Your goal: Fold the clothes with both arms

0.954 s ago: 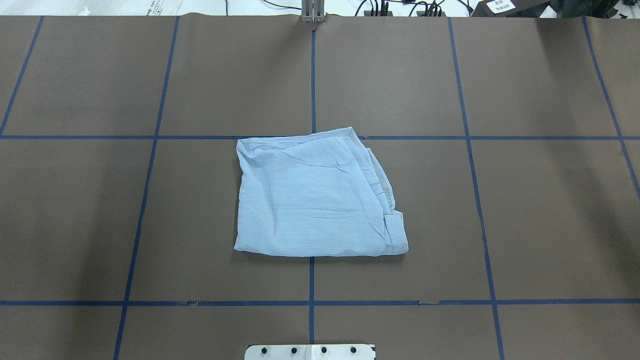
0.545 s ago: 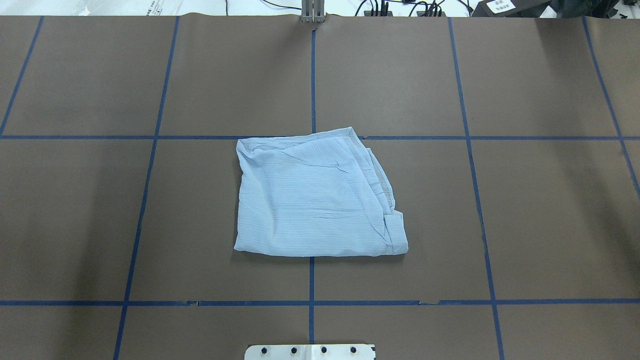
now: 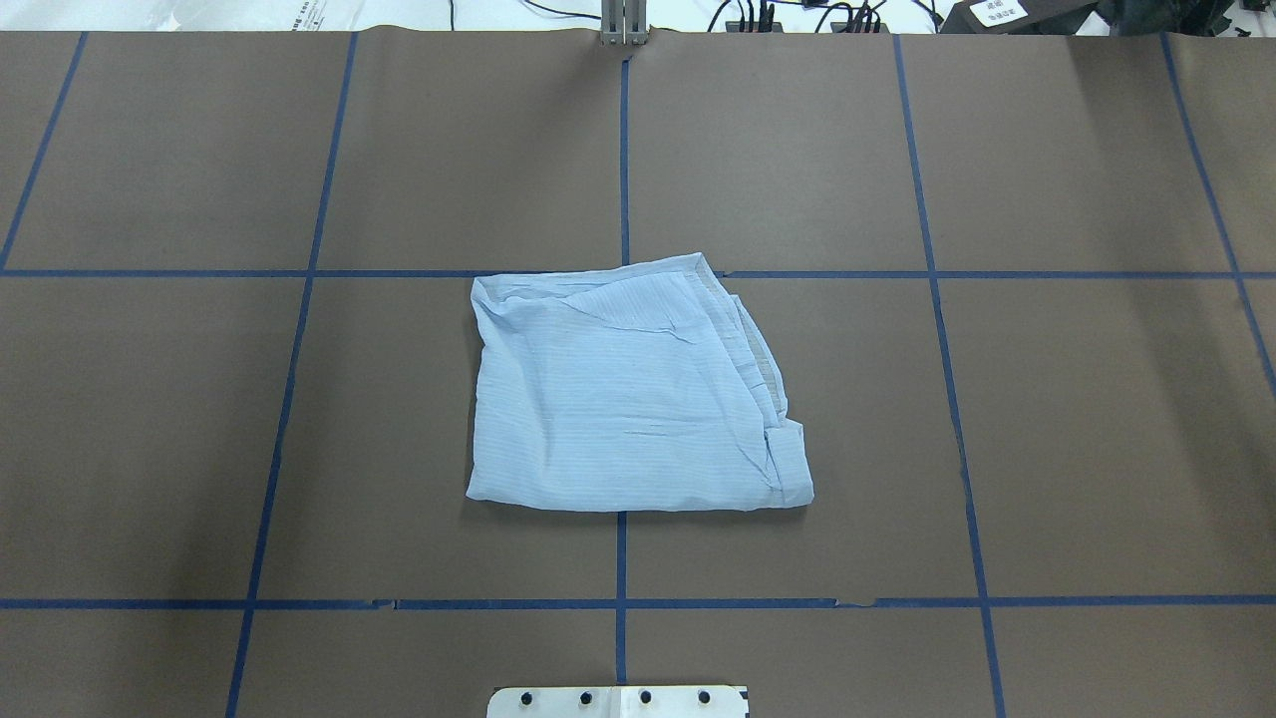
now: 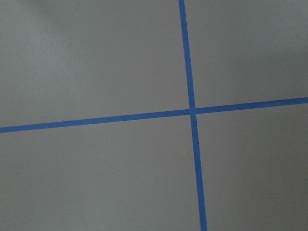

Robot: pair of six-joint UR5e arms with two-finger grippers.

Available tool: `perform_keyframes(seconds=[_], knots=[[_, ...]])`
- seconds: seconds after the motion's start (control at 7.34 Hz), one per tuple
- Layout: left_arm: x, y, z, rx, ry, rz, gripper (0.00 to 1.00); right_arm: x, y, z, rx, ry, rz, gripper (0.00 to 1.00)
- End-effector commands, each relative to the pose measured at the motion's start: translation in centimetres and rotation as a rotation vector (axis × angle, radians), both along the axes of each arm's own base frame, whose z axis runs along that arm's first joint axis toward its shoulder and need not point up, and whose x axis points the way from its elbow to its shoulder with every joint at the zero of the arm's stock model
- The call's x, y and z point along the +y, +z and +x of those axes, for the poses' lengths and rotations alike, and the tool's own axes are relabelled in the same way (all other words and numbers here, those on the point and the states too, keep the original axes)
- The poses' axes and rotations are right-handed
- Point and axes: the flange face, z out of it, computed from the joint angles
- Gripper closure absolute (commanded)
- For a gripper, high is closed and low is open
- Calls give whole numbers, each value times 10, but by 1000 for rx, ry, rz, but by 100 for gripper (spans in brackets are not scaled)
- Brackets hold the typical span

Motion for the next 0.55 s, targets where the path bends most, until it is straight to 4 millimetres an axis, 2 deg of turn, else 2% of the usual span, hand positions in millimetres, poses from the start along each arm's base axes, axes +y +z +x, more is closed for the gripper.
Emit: perform_keyframes(seconds=[0.0, 0.27, 0.41], knots=[[5, 9, 3, 53, 8, -53, 0, 3, -2, 2, -8, 50, -36, 0], [5, 10, 4, 52, 11, -51, 0, 14, 6, -1, -58, 176, -172, 0], [5, 9, 3, 52, 11, -47, 0, 15, 7, 1, -56, 182, -153, 0]])
